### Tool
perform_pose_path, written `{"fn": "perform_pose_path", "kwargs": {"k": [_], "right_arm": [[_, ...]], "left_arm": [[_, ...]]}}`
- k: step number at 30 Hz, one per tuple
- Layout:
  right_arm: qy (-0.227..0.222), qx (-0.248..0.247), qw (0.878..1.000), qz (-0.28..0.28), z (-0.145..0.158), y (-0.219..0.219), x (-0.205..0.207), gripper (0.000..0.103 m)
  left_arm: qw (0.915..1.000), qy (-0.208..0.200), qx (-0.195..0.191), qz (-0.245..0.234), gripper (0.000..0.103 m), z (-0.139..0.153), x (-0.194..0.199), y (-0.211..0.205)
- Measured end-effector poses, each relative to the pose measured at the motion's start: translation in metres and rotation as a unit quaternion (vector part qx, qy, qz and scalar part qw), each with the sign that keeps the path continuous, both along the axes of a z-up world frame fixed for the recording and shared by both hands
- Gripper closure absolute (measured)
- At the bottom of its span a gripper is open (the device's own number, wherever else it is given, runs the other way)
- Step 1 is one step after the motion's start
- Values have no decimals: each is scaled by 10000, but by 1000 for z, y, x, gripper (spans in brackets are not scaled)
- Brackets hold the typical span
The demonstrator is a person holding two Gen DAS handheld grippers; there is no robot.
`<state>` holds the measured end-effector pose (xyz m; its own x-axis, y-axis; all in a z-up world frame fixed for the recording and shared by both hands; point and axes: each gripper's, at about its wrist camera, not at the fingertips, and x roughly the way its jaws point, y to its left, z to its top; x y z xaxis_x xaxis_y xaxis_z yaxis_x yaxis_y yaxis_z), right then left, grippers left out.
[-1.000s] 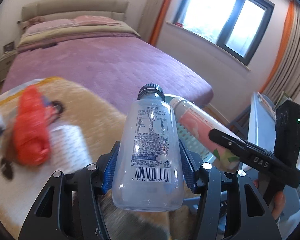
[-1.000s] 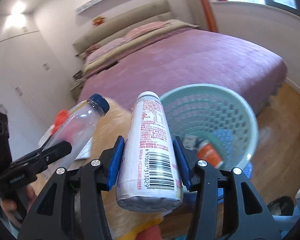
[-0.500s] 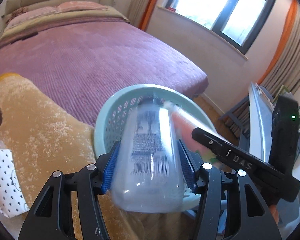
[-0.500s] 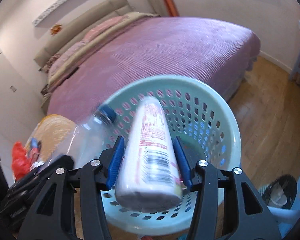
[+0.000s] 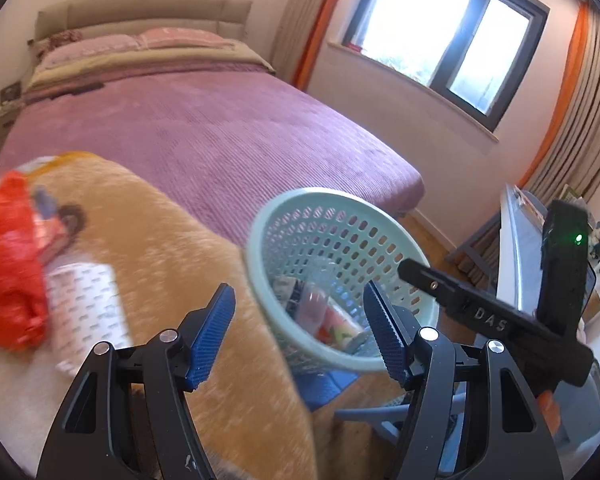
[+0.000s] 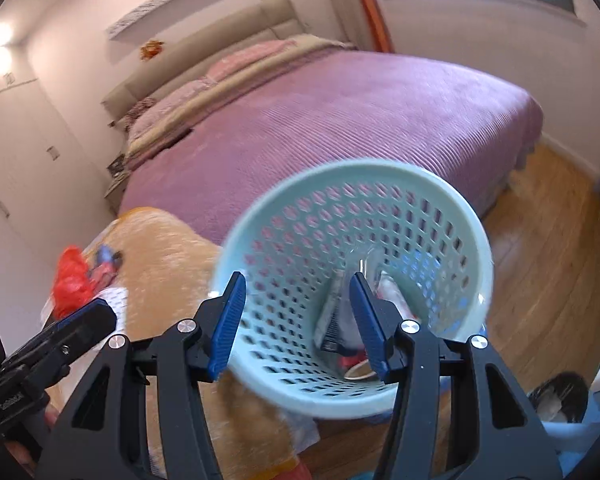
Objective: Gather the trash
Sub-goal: 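Carry bottle and spray can over the wastebasket and release both, then grasp the teal bag with the left gripper while the right gripper grasps the red plastic bag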
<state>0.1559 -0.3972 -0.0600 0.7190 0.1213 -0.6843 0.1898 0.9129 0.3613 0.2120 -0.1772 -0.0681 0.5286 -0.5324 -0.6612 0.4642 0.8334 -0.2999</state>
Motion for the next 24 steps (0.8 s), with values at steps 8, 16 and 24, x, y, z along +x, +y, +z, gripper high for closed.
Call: {"fn": "perform_pose_path", "kwargs": {"k": [8,16,24], "right_arm": [[-554,-222,9951,788,43,70,-8,52],[-645,-465,9838,1607,49,146,1,52],[-725,-459,9724,2168,45,203,20,52]], "left_arm": [[9974,-448,-88,556,34,34,-45,72],[9890,-517,148,1380,29,30,-88,156],[9829,52,536,1762,27,-17,-115,209]]}}
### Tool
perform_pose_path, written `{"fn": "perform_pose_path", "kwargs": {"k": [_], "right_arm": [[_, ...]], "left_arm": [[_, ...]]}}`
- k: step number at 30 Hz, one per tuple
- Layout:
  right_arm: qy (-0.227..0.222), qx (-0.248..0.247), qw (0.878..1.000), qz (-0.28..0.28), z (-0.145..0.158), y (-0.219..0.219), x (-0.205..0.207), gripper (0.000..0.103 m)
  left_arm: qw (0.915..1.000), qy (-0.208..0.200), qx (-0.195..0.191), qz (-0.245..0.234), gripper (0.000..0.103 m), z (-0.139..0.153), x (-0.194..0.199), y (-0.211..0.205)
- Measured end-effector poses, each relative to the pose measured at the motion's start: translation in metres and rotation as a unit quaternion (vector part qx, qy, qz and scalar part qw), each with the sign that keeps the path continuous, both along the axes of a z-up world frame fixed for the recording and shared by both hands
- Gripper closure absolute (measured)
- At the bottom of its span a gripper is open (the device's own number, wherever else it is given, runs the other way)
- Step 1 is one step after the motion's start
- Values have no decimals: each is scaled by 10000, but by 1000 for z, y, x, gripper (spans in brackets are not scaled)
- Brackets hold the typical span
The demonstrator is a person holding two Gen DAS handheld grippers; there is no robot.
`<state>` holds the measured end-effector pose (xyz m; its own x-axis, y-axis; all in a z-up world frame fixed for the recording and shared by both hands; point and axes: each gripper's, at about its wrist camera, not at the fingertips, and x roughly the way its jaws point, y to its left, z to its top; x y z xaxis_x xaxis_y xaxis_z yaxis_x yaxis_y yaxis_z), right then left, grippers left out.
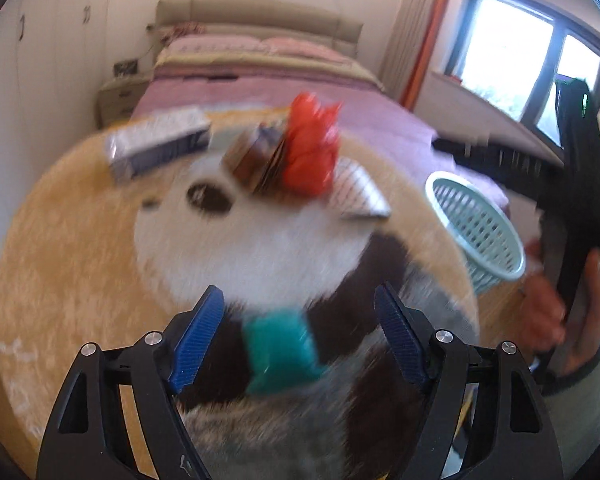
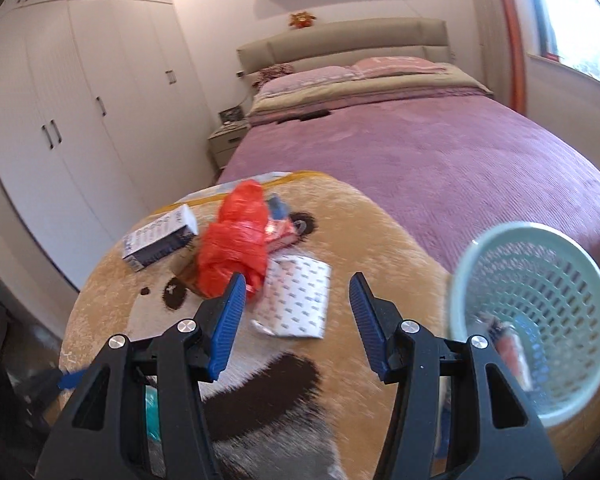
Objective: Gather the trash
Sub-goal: 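Grasp the teal bag with the left gripper while the right gripper grasps the red plastic bag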
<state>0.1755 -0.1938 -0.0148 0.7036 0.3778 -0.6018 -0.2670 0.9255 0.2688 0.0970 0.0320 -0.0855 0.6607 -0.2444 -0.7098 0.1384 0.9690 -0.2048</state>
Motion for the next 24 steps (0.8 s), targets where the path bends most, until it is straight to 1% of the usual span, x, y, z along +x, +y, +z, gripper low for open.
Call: {"fn": "perform_pose_path", "kwargs": {"k": [1,4,7,8,9,10,11,12,13,14,16,19,20,21,24], "right_arm": [[-77,36,9999,62,0,7,4,52],[-206,100,9996,145,-3,21,11,52],[-178,122,9996,204,-7,36,22,52],[-132,117,9996,217,-9,41,28,52],[-88,119,9996,229,-11,46,33,49],[-54,131,9996,230,-12,49,37,46],[-13,149,9996,236,-14,52,42,45],[34,158,9996,242,-16,56,46,45],[63,165,9995,245,-18,58,49,45],[108,195,9994,262,-19,61,53,44],[187,283,9990,305,-22,66,60,44],[260,318,9985,357,-27,74,69,44],[258,302,9986,363,-30,77,71,41],[251,291,9986,364,-33,78,73,36],[391,471,9975,358,-49,78,79,34]], "left_arm": [[9999,104,-73,13,27,-7,0,4],[9995,246,-174,17,27,-18,0,7],[9995,304,-112,65,27,-26,2,5],[9994,321,-63,69,29,-28,2,2],[9994,337,6,79,31,-32,0,2],[9992,371,131,90,37,-36,1,-1],[9990,409,182,68,46,-38,2,-2],[9988,433,238,54,48,-40,1,-3],[9988,357,322,70,50,-40,0,-5],[9988,317,375,64,55,-40,-1,-5],[9988,238,417,84,60,-41,-2,-3],[9997,139,188,111,61,-43,-3,3],[9998,117,138,118,61,-43,-4,5],[9998,104,114,120,61,-42,-4,6],[9999,69,87,115,62,-42,-5,6]]}}
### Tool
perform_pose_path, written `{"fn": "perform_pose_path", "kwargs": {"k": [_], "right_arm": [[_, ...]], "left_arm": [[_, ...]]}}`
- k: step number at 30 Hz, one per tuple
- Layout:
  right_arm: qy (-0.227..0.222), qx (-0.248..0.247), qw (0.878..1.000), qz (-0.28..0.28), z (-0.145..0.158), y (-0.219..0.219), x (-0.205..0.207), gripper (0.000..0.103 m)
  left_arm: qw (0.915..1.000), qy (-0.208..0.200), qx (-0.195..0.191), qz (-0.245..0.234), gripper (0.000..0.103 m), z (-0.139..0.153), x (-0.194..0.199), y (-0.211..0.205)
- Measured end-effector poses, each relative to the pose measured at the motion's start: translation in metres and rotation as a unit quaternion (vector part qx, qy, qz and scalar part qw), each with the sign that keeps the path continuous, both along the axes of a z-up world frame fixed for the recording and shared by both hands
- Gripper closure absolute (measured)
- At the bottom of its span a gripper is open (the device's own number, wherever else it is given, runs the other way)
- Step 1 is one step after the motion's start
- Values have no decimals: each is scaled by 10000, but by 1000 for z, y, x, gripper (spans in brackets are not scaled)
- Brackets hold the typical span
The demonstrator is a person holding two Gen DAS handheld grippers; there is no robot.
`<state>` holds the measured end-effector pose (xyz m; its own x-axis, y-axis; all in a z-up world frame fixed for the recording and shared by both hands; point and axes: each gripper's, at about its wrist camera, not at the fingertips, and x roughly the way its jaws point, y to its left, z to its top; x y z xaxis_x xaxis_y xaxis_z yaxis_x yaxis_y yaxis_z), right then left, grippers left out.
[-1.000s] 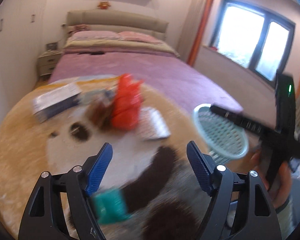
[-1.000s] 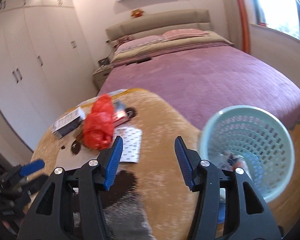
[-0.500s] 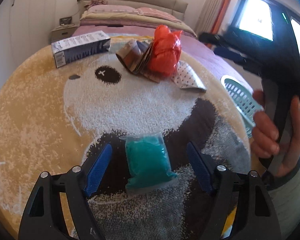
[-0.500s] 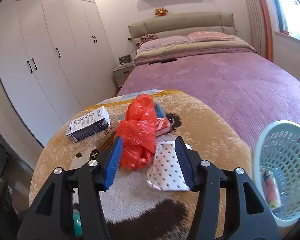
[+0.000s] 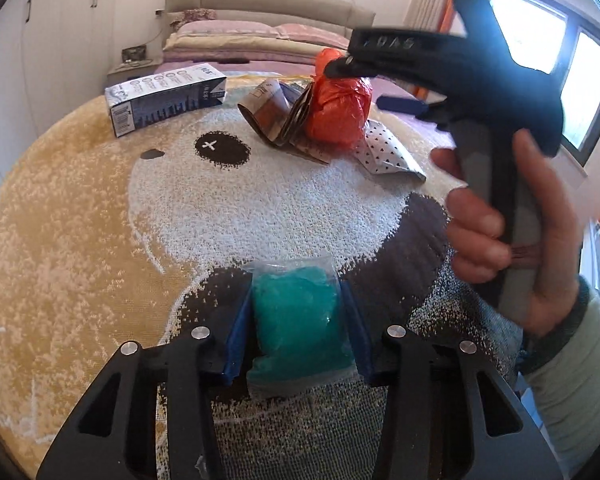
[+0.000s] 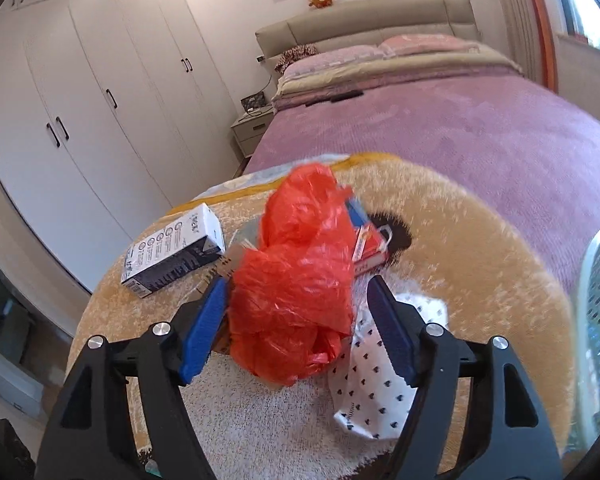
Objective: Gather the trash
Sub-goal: 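Grasp the teal bag with the left gripper while the right gripper grasps the red plastic bag, then carry teal and red bags over the wastebasket and open both grippers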
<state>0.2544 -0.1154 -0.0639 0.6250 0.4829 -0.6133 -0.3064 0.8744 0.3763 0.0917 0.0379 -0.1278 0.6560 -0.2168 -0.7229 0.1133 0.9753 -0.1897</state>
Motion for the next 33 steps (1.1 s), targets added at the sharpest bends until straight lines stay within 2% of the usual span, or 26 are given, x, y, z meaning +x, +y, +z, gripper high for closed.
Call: {"fn": "perform_pose_path", "kwargs": {"k": [5,7,12,24,33], "right_arm": [[72,44,10000,29,-7,-1,4,36],[158,136,9997,134,-10,-2,6,59],[77,137,9998,153,-6,-9,-2,69],[-311,297,9991,-55,28,-56,-53,71],[-431,309,9964,-669,42,-124,-81,71]], "left_arm": [[10000,-34,-18,-24,62,1,-2,-1],[10000,-33,-60,-13,62,1,-1,0],[9999,-50,-87,-3,64,3,0,0],[9984,-399,-146,-376,65,36,2,-27],[9952,-541,-173,-802,65,49,24,-69]]}}
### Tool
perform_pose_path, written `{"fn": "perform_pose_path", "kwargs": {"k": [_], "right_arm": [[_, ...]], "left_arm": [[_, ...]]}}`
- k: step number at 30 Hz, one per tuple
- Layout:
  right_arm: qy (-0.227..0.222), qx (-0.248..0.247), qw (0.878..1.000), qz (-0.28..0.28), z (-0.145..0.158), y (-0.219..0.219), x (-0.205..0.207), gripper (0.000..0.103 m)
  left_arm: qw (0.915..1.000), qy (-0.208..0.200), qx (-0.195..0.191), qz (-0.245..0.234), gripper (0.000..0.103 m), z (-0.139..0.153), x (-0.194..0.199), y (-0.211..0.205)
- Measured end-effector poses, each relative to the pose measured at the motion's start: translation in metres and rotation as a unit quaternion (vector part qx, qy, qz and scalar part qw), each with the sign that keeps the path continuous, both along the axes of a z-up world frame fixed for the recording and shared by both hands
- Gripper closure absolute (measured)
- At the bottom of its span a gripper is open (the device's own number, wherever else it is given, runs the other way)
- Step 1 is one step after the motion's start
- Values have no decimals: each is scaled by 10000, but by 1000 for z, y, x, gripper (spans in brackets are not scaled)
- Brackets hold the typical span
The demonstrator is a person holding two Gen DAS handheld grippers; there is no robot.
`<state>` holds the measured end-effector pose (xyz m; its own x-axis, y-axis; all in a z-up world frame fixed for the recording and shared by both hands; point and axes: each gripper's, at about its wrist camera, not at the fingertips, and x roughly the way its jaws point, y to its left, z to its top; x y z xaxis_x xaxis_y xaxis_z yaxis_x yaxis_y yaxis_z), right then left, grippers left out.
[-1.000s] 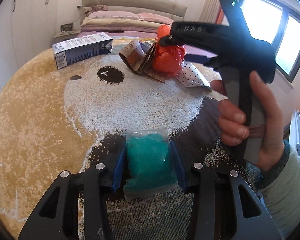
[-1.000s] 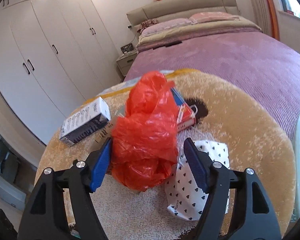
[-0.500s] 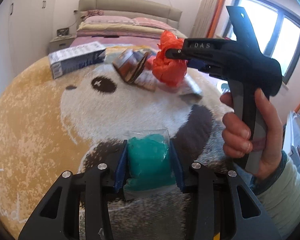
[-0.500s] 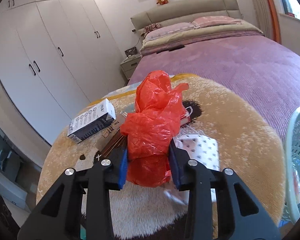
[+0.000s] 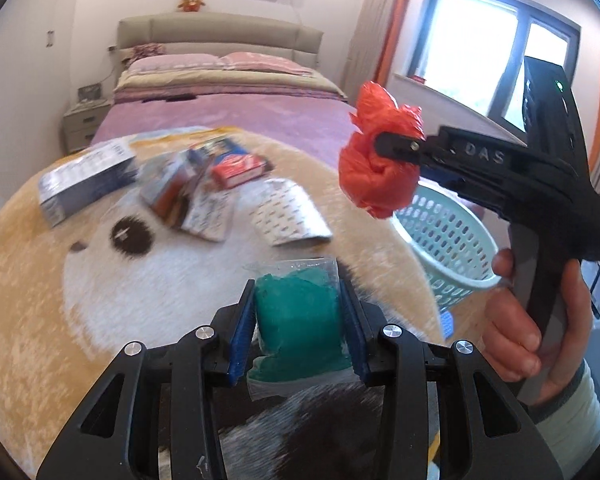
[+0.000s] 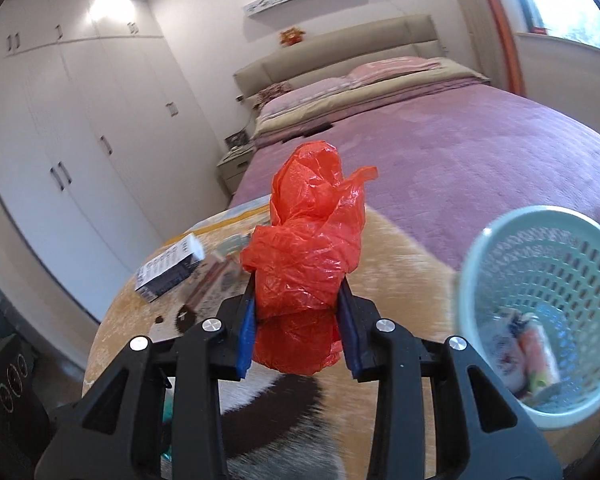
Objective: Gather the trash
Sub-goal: 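Carry teal and red bags over the wastebasket and open both grippers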
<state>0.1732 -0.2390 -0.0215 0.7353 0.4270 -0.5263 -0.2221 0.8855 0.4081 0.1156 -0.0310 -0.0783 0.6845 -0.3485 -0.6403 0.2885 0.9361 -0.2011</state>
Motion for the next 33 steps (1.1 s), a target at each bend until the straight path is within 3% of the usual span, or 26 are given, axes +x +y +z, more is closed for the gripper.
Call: {"fn": "perform_pose_path", "kwargs": {"k": [6,14,21,28,30,31,32,33], "right_arm": [[86,56,9988,-486,-3,-49,-6,71],[276,83,9915,-1266,-10,-118,-17,71],[611,-80,9817,-1800,-25,-162,-6,71],[1095,-215,9698,-2168,-46,-192,10,68],[1258,-254,9644,-2310,-52,-198,13,64],[1324,-222,9629,-2340,-55,-201,14,56],[1349,-180,9620,-2369,-57,-205,13,53],[1349,-160,9610,-2408,-58,-209,12,52]], "left_arm": [[9972,235,-461,-541,65,6,29,-35],[9921,412,-601,-1022,65,4,72,-96],[9908,354,11,-1303,65,-9,99,-164],[9874,489,48,-1504,64,-21,121,-207],[9868,527,-8,-1528,58,-22,127,-215],[9873,531,-32,-1499,44,-22,131,-217],[9884,494,-79,-1433,37,-21,132,-216],[9891,458,-129,-1390,37,-18,132,-212]]}}
